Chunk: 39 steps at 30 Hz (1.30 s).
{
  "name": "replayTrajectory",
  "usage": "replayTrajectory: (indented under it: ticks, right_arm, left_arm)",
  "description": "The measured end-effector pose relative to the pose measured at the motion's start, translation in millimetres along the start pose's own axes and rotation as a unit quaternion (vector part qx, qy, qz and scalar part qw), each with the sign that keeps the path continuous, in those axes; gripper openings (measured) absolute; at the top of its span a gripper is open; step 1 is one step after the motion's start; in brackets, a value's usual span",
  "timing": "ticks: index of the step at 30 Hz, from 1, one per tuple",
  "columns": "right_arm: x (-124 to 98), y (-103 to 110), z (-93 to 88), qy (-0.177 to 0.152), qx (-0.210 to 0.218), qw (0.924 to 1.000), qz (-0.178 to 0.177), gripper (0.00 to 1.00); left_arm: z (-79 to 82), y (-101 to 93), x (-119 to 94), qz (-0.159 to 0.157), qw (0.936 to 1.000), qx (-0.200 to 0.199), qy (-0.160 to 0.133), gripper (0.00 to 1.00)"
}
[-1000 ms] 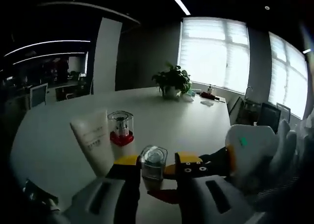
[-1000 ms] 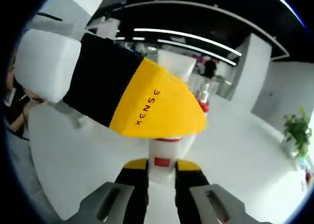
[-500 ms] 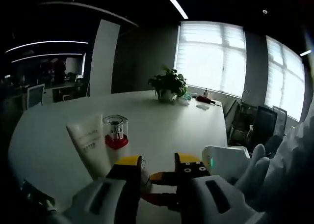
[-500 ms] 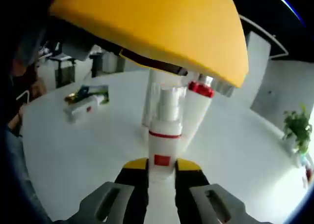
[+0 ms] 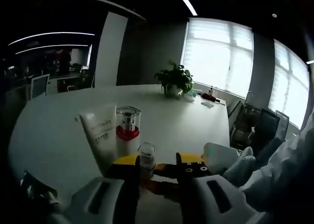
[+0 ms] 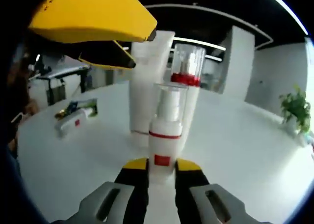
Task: Arrange the skincare products in the storage area until every visible bottle or jar stands upright without overlapping.
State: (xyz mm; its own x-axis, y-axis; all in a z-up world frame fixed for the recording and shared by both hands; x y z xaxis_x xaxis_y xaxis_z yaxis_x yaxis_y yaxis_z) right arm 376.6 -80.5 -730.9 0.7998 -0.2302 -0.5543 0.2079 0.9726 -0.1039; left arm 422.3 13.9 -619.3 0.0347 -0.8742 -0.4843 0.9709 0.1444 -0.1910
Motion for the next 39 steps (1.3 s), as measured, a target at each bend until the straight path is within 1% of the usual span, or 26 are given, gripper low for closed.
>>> replayTrajectory:
  ticks: [2, 3, 4, 6, 7, 8, 11, 14, 17, 19, 20, 23, 26, 31, 34, 37, 38, 39]
  right_arm:
    - [4.2, -1.8, 1.4, 0.0, -0.003, 1.0, -0.004, 0.12]
    - [5.3, -2.0, 1.7, -0.002, 0.004, 1.0, -0.004, 0.12]
    - [5.9, -3.2, 1.5, -0.004, 0.006, 0.9999, -0.012, 0.12]
    - [5.7, -3.1, 0.3, -0.007, 0.013, 0.9998, -0.014, 0.12]
    - [5.8, -2.2, 0.5, -0.009, 0.006, 0.9998, -0.015, 0.12]
    - [6.2, -2.2, 1.3, -0.009, -0.003, 0.9998, -0.018, 0.12]
    - [8.2, -2.5, 1.5, -0.015, -0.001, 0.9996, -0.024, 0.13]
    - [8.8, -1.3, 1.7, -0.022, -0.004, 0.9994, -0.028, 0.13]
    - [8.9, -0.9, 2.5, -0.022, -0.01, 0.9992, -0.031, 0.14]
    - [9.2, -0.4, 0.9, -0.013, -0.001, 0.9996, -0.026, 0.14]
    - [10.1, 0.1, -3.0, 0.0, 0.001, 0.9997, -0.023, 0.15]
    - [9.2, 1.0, -7.3, 0.001, 0.007, 0.9998, -0.02, 0.23]
    - [9.5, 2.1, -7.1, 0.009, -0.001, 0.9998, -0.019, 0.19]
    - [7.9, 0.4, -5.7, 0.012, -0.003, 0.9997, -0.022, 0.22]
    - [6.4, -0.8, -7.2, 0.023, -0.003, 0.9994, -0.024, 0.22]
    - [4.5, -2.3, -4.9, 0.024, -0.001, 0.9994, -0.025, 0.27]
    - [4.8, -2.6, -3.8, 0.024, 0.004, 0.9995, -0.019, 0.31]
    - [5.3, -1.4, -3.5, 0.034, 0.012, 0.9993, -0.004, 0.36]
  left_arm:
    - [-0.9, -1.0, 0.5, -0.01, 0.9999, -0.001, 0.003, 0.27]
    - [-4.6, -3.0, 2.1, -0.028, 0.9994, -0.012, 0.019, 0.27]
    - [-5.5, -1.9, 3.5, -0.029, 0.9992, -0.014, 0.022, 0.26]
    - [-7.8, -2.1, 5.0, -0.027, 0.9992, -0.009, 0.029, 0.27]
    - [-8.0, -2.3, 4.8, -0.026, 0.9992, -0.006, 0.03, 0.28]
    - [-7.6, -2.7, 4.8, -0.026, 0.9992, -0.004, 0.029, 0.27]
    - [-6.3, -3.6, 5.0, -0.033, 0.9991, -0.013, 0.025, 0.27]
    - [-6.6, -3.1, 4.4, -0.031, 0.9991, -0.011, 0.026, 0.27]
    - [-6.4, -1.3, 3.5, -0.03, 0.9991, -0.016, 0.026, 0.27]
    - [-5.7, 0.6, 1.6, -0.028, 0.9992, -0.017, 0.022, 0.27]
    - [-4.7, 0.6, 1.0, -0.027, 0.9993, -0.017, 0.021, 0.27]
    - [-2.8, 1.7, -1.3, -0.024, 0.9994, -0.019, 0.016, 0.27]
    - [-3.0, 2.3, -1.7, -0.023, 0.9994, -0.022, 0.016, 0.27]
    - [-4.8, 1.8, -0.7, -0.024, 0.9992, -0.024, 0.022, 0.29]
    - [-6.8, 2.6, -0.5, -0.02, 0.9991, -0.025, 0.028, 0.29]
    - [-9.1, 4.0, 0.4, -0.02, 0.9988, -0.03, 0.034, 0.31]
    - [-10.4, 4.7, 1.3, -0.02, 0.9985, -0.033, 0.038, 0.32]
    - [-11.1, 4.9, 1.4, -0.019, 0.9984, -0.034, 0.041, 0.34]
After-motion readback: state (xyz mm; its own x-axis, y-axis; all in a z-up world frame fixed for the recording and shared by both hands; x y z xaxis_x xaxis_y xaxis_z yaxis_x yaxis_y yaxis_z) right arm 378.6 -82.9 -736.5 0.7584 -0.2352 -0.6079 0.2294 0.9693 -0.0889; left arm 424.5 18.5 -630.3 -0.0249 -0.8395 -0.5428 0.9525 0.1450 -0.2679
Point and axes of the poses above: the point that each gripper's makers call its tool centre point, and the gripper's own axes: x roughly forward along the fingers, y roughly to its left, z roughly out of its top, the point moved 8 cm from there along -x, roughly backward along the fingers, and after that the axes turned 11 degrees about y, right-handed, at the moved point
